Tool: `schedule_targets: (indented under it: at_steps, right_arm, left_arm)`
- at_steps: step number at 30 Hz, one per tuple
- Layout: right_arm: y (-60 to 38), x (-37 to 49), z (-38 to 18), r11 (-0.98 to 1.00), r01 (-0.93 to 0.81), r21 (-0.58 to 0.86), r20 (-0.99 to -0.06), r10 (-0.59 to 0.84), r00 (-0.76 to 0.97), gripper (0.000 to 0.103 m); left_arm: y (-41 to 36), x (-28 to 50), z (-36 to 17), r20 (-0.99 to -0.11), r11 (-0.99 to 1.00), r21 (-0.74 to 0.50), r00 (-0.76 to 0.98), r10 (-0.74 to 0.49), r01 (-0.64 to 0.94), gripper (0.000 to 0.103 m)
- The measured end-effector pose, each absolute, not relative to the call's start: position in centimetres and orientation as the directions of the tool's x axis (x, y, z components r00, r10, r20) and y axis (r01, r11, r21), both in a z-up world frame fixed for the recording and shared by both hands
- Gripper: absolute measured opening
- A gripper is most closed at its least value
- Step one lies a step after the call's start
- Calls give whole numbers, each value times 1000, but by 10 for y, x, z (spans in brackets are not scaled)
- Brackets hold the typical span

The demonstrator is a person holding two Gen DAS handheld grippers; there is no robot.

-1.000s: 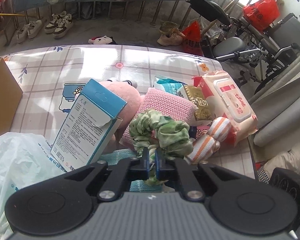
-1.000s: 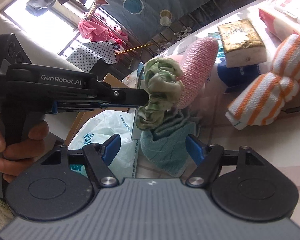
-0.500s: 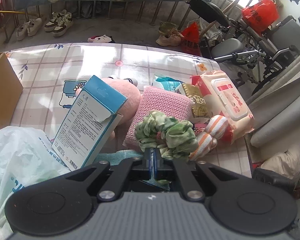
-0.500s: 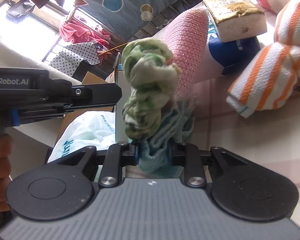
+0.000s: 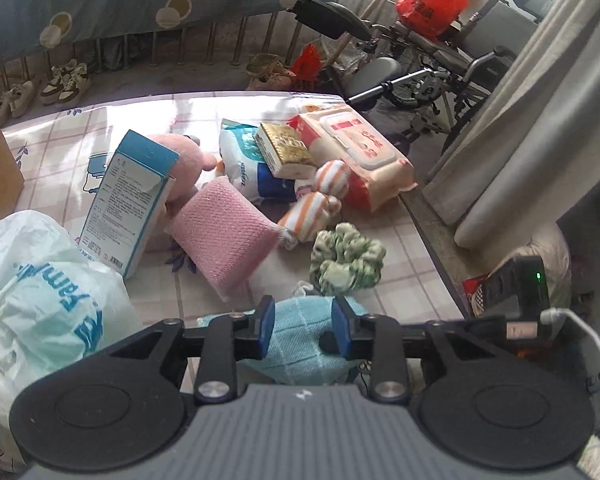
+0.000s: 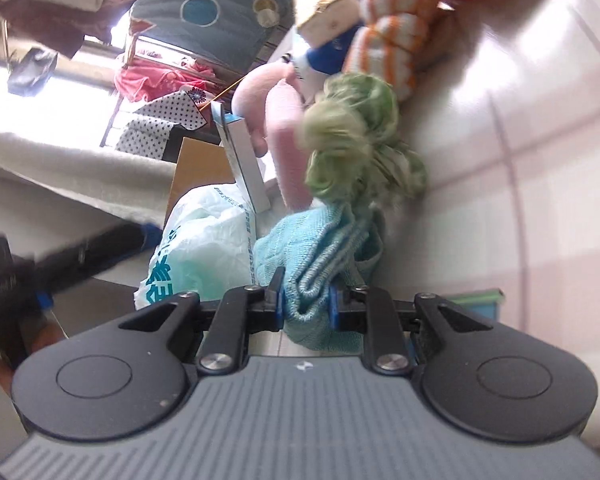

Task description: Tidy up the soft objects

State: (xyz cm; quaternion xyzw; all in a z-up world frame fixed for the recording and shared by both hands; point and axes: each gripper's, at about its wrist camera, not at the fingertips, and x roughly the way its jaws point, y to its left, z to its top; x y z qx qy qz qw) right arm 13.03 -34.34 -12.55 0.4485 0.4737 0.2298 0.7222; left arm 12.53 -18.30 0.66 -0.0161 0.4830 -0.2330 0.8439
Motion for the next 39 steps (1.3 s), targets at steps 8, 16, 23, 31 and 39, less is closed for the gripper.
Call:
schedule_targets:
  at_steps: [8, 16, 23, 31, 39]
  right_arm:
    - [-368, 108, -141, 463, 136, 876, -473, 771, 426, 18]
    - [-385, 98, -144, 530, 140, 836, -539, 748, 387, 19]
    - [-376, 112, -134, 635, 87, 767, -629, 720, 294, 19]
    - [-361, 139, -121, 725, -7, 688, -716, 681, 152, 19]
    - [-348, 149, -111, 785, -46, 618, -780, 619, 90, 21]
  left_arm:
    - [-206, 60, -14, -772, 856, -83, 510, -379, 511, 57]
    - [-232, 35, -39, -762, 826, 65, 562, -321, 559, 66]
    - [-230, 25, -50, -762, 809, 53, 547, -347, 586, 67]
    - [-227, 21, -53, -739, 782, 48, 549, -391, 621, 76]
    - [-231, 40, -65, -730, 737, 40, 523, -439, 675, 78]
